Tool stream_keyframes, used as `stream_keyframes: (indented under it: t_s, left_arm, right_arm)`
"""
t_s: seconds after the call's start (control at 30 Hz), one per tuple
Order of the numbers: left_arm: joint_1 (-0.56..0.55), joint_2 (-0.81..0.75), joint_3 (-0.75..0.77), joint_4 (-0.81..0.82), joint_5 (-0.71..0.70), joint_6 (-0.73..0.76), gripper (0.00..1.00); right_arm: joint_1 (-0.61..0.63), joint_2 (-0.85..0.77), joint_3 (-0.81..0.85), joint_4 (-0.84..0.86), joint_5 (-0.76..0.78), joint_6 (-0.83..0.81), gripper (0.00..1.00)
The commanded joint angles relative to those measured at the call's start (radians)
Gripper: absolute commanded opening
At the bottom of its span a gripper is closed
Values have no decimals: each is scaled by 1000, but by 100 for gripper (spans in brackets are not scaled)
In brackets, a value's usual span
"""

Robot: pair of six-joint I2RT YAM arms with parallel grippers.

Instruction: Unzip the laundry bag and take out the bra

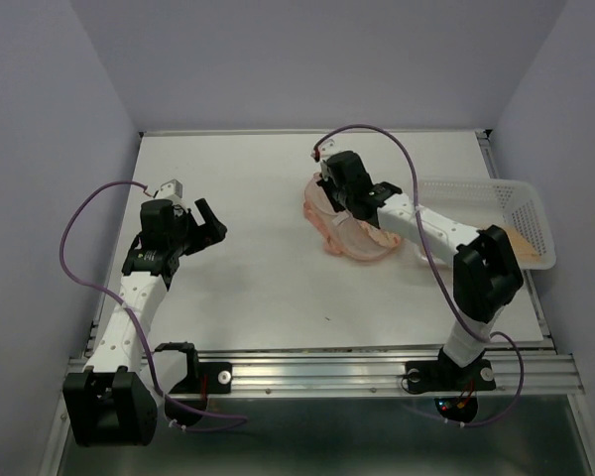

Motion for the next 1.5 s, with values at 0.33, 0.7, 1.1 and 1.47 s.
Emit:
stream_keyframes:
  t_s: [0.33,0.7,1.1,1.47]
  left_arm:
    - [3,-26,-10,33,9,14,99]
    - [3,-57,192,-71,-36,-23,99]
    - [3,-274,510,-310,-272,11,99]
    - [3,-540,550,-395,-401,80,99]
  right_arm:
    - [-10,-21,-7,-13,-255,160,96]
    - [-87,-343,-12,-71,28,279,100]
    - [-87,-1013,-185,-113,242,247,100]
    - [-87,-1392,-262,-252,131,151,100]
